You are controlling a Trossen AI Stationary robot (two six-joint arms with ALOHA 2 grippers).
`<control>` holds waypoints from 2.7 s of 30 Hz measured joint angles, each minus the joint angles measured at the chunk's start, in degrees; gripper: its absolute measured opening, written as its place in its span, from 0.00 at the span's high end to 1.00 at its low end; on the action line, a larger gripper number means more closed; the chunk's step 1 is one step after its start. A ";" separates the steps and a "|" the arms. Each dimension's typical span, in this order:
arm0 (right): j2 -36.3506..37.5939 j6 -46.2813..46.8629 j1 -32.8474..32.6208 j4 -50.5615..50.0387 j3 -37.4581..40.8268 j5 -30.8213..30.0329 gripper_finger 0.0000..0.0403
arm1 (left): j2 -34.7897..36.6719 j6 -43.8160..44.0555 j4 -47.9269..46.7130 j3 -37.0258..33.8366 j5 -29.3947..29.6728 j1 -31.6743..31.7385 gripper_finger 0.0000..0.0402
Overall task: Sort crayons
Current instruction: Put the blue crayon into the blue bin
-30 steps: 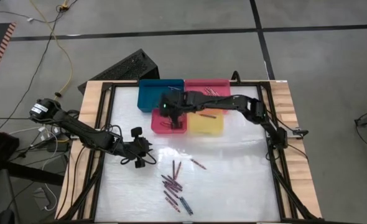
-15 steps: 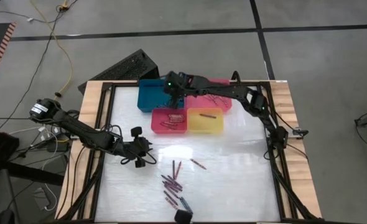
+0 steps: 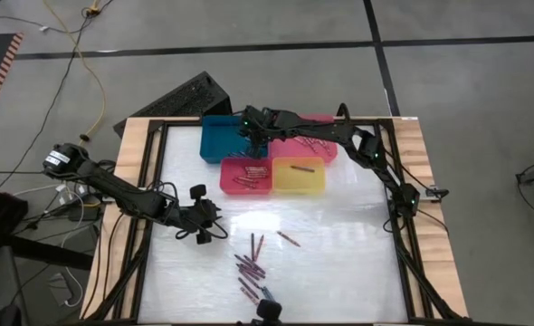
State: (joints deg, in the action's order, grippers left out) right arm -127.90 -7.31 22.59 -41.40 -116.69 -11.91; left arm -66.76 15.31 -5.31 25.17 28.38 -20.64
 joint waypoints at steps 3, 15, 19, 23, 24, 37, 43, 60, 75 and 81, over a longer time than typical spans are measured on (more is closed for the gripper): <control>-0.31 0.07 -0.12 0.17 0.04 0.00 0.98 | 0.00 0.17 -0.06 0.00 0.05 -0.02 0.77; -0.85 0.64 -0.33 -0.23 -0.01 0.11 0.85 | 0.00 0.48 -0.26 0.00 0.04 -0.02 0.77; -0.83 0.66 -0.79 -1.64 -0.01 0.20 0.85 | 0.00 0.59 -0.30 0.00 0.00 0.00 0.77; -0.51 -0.24 -2.33 -8.16 -1.72 1.55 0.85 | 0.00 0.61 -0.34 0.00 0.00 -0.01 0.77; -0.34 -0.23 -3.02 -9.84 -2.76 2.37 0.85 | 0.00 0.60 -0.34 0.00 0.02 -0.01 0.77; 0.24 7.93 -25.23 -38.22 -13.91 8.12 0.85 | 0.00 0.44 -0.36 0.00 0.49 0.00 0.77; 0.21 19.37 -37.80 -38.04 -12.86 7.96 0.85 | 0.00 0.42 -0.27 0.00 0.57 -0.01 0.77; 0.13 11.75 -55.51 -20.14 -12.38 7.85 0.85 | 0.00 1.08 3.11 0.00 0.41 0.00 0.77; -1.73 12.23 -53.07 -17.87 -12.36 15.29 0.86 | 0.00 2.99 3.01 0.00 -1.16 0.00 0.77; -4.58 13.66 -52.98 -16.06 -12.38 18.20 0.86 | 0.00 2.99 2.51 0.00 -1.18 -0.02 0.77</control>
State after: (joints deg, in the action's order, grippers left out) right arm -132.48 6.35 -30.39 -57.46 -129.08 6.30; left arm -66.76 18.31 -2.80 25.17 27.20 -20.66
